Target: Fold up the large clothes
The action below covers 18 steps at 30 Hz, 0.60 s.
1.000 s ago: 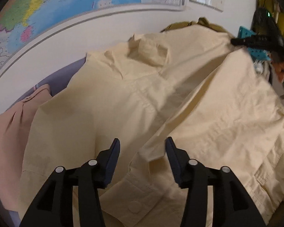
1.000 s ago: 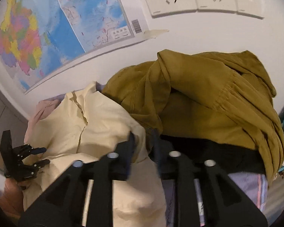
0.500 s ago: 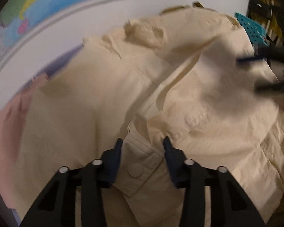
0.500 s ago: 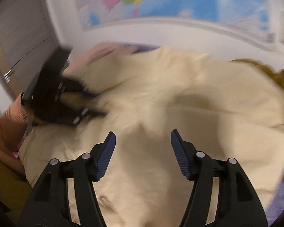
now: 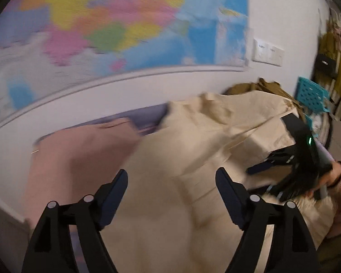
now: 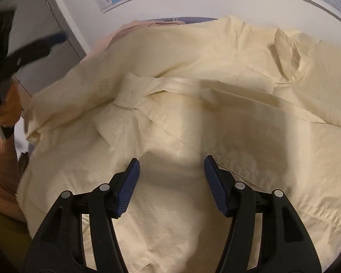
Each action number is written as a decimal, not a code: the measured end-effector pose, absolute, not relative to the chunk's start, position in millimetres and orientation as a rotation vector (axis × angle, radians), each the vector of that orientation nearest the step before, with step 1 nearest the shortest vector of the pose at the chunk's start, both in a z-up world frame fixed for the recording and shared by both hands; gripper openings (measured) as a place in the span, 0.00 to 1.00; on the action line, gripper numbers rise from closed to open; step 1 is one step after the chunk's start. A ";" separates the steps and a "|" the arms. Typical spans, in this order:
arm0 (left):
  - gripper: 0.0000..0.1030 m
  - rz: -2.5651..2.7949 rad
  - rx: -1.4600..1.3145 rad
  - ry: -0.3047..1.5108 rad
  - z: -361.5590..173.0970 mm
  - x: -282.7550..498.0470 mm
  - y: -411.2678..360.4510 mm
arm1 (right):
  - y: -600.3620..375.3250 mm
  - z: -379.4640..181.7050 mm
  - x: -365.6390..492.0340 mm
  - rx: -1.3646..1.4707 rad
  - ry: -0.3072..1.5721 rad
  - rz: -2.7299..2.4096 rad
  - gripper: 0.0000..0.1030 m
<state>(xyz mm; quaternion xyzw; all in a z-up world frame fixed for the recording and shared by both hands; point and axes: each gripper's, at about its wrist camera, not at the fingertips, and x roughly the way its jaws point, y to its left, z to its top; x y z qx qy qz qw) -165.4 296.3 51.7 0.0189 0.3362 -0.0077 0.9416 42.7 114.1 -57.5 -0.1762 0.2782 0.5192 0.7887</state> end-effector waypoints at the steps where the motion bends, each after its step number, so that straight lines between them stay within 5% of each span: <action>1: 0.75 -0.001 0.043 0.686 51.6 -177.0 300.5 | 113.3 -53.7 38.5 -0.370 0.591 1.139 0.59; 12: 0.77 0.113 0.068 0.814 -10.1 -285.6 316.2 | 130.4 -43.5 -15.1 -0.370 0.565 1.359 0.67; 18: 0.30 0.180 0.080 0.846 -19.0 -282.8 329.5 | 147.8 -51.3 -37.3 -0.377 0.580 1.389 0.68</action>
